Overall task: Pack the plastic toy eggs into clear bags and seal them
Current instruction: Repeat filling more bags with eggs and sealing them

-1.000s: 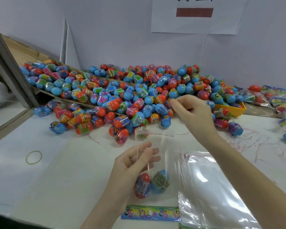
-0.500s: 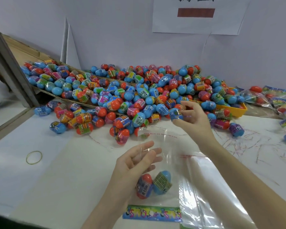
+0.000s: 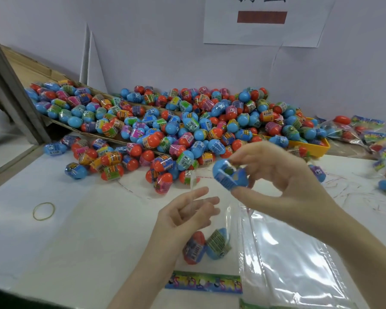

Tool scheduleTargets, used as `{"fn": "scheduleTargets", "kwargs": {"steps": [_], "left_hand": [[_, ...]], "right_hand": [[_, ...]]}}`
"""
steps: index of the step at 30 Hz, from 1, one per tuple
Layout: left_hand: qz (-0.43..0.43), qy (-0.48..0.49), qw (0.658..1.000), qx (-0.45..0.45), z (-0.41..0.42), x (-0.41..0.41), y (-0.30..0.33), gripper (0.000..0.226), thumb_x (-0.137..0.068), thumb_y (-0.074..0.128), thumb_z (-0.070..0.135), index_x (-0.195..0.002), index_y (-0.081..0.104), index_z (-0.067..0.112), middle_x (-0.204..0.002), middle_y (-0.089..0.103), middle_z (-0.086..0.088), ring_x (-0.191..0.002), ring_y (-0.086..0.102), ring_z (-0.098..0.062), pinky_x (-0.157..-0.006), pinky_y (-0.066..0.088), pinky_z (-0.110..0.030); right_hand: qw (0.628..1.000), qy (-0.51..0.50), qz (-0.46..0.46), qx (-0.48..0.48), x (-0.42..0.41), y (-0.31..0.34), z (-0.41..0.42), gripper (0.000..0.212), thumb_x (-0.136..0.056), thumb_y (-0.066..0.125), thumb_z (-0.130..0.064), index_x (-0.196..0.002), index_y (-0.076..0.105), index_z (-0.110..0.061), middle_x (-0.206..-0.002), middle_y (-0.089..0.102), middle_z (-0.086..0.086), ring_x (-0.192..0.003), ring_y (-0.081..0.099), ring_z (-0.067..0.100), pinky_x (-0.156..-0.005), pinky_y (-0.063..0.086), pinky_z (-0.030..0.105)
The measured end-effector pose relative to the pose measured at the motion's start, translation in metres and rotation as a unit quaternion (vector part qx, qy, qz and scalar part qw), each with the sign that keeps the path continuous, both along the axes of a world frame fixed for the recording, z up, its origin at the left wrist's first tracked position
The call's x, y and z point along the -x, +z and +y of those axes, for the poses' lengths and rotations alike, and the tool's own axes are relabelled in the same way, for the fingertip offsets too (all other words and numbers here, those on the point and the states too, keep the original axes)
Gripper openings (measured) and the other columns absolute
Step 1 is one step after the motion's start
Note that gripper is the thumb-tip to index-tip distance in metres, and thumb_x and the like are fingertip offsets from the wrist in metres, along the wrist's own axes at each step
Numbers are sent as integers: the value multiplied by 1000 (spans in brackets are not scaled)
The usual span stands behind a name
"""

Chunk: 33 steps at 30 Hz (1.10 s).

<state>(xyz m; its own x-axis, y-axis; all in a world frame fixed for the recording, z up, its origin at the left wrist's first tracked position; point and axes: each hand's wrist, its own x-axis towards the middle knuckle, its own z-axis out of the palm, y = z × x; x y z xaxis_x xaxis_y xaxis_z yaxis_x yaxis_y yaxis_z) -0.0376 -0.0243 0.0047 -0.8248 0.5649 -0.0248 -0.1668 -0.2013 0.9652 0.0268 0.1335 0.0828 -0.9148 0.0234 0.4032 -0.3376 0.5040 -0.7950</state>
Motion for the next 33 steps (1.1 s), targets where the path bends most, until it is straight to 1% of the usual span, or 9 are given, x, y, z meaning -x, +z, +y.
{"fn": "scheduleTargets", "kwargs": {"steps": [4,8,11,16,21,25,26,30,33], "left_hand": [[5,-6,1000,-4,-1,0,2,57,-51,70,39,-104,63,19,-95,74,0,-89,70,-16,-68,53,-17],[19,-13,1000,-5,0,-2,4,54,-51,70,37,-102,64,22,-93,74,2,-88,70,-13,-68,52,-15],[30,-13,999,-9,0,-4,5,45,-53,69,30,-97,64,23,-83,74,4,-77,70,-6,-64,51,-12],[46,-10,999,-14,0,-5,5,36,-57,68,24,-92,67,23,-80,74,6,-74,68,-2,-63,49,-10],[59,12,998,3,-1,-4,1,40,-56,67,30,-95,65,22,-82,74,7,-78,69,-3,-64,50,-12],[36,32,999,8,0,-2,-1,36,-59,66,26,-95,65,20,-84,75,4,-80,70,-7,-63,53,-15],[31,32,999,10,0,-2,-1,37,-59,66,27,-96,65,21,-85,75,4,-81,70,-8,-63,53,-15],[14,34,999,13,1,-2,0,39,-62,64,26,-100,64,18,-86,75,2,-82,70,-8,-64,54,-17],[1,43,999,12,0,-1,-1,37,-64,62,26,-100,64,18,-86,75,3,-80,70,-8,-63,54,-17]], "right_hand": [[958,-41,2,-282,5,1,-2,33,-85,63,-14,-117,60,-21,-110,59,-9,-82,51,2,-77,45,19],[911,-13,-41,-411,12,10,-5,40,-94,45,-13,-133,45,-25,-123,43,-7,-101,41,8,-88,32,20],[882,5,-57,-468,18,12,-8,41,-94,45,-26,-132,36,-37,-116,49,-19,-101,28,3,-77,17,21],[908,39,-74,-410,29,2,-5,22,-86,58,-37,-107,56,-36,-83,45,-27,-93,9,-27,-82,11,5],[937,53,-46,-342,37,-13,-8,9,-80,64,-37,-78,72,-35,-78,50,-30,-88,31,-1,-77,17,22],[999,-35,2,29,57,-19,2,9,-84,62,-23,-82,67,-30,-77,63,-19,-78,54,-7,-73,41,10],[996,-86,9,36,67,-23,3,9,-86,61,-20,-89,66,-26,-82,64,-16,-78,55,-5,-71,42,8],[954,-83,-29,-287,106,-49,1,41,-85,60,-7,-125,55,-18,-124,55,-1,-110,49,17,-96,35,25],[904,-35,-17,-426,121,-57,-1,51,-85,60,-14,-133,46,-25,-132,49,-4,-112,40,19,-95,25,26]]}}
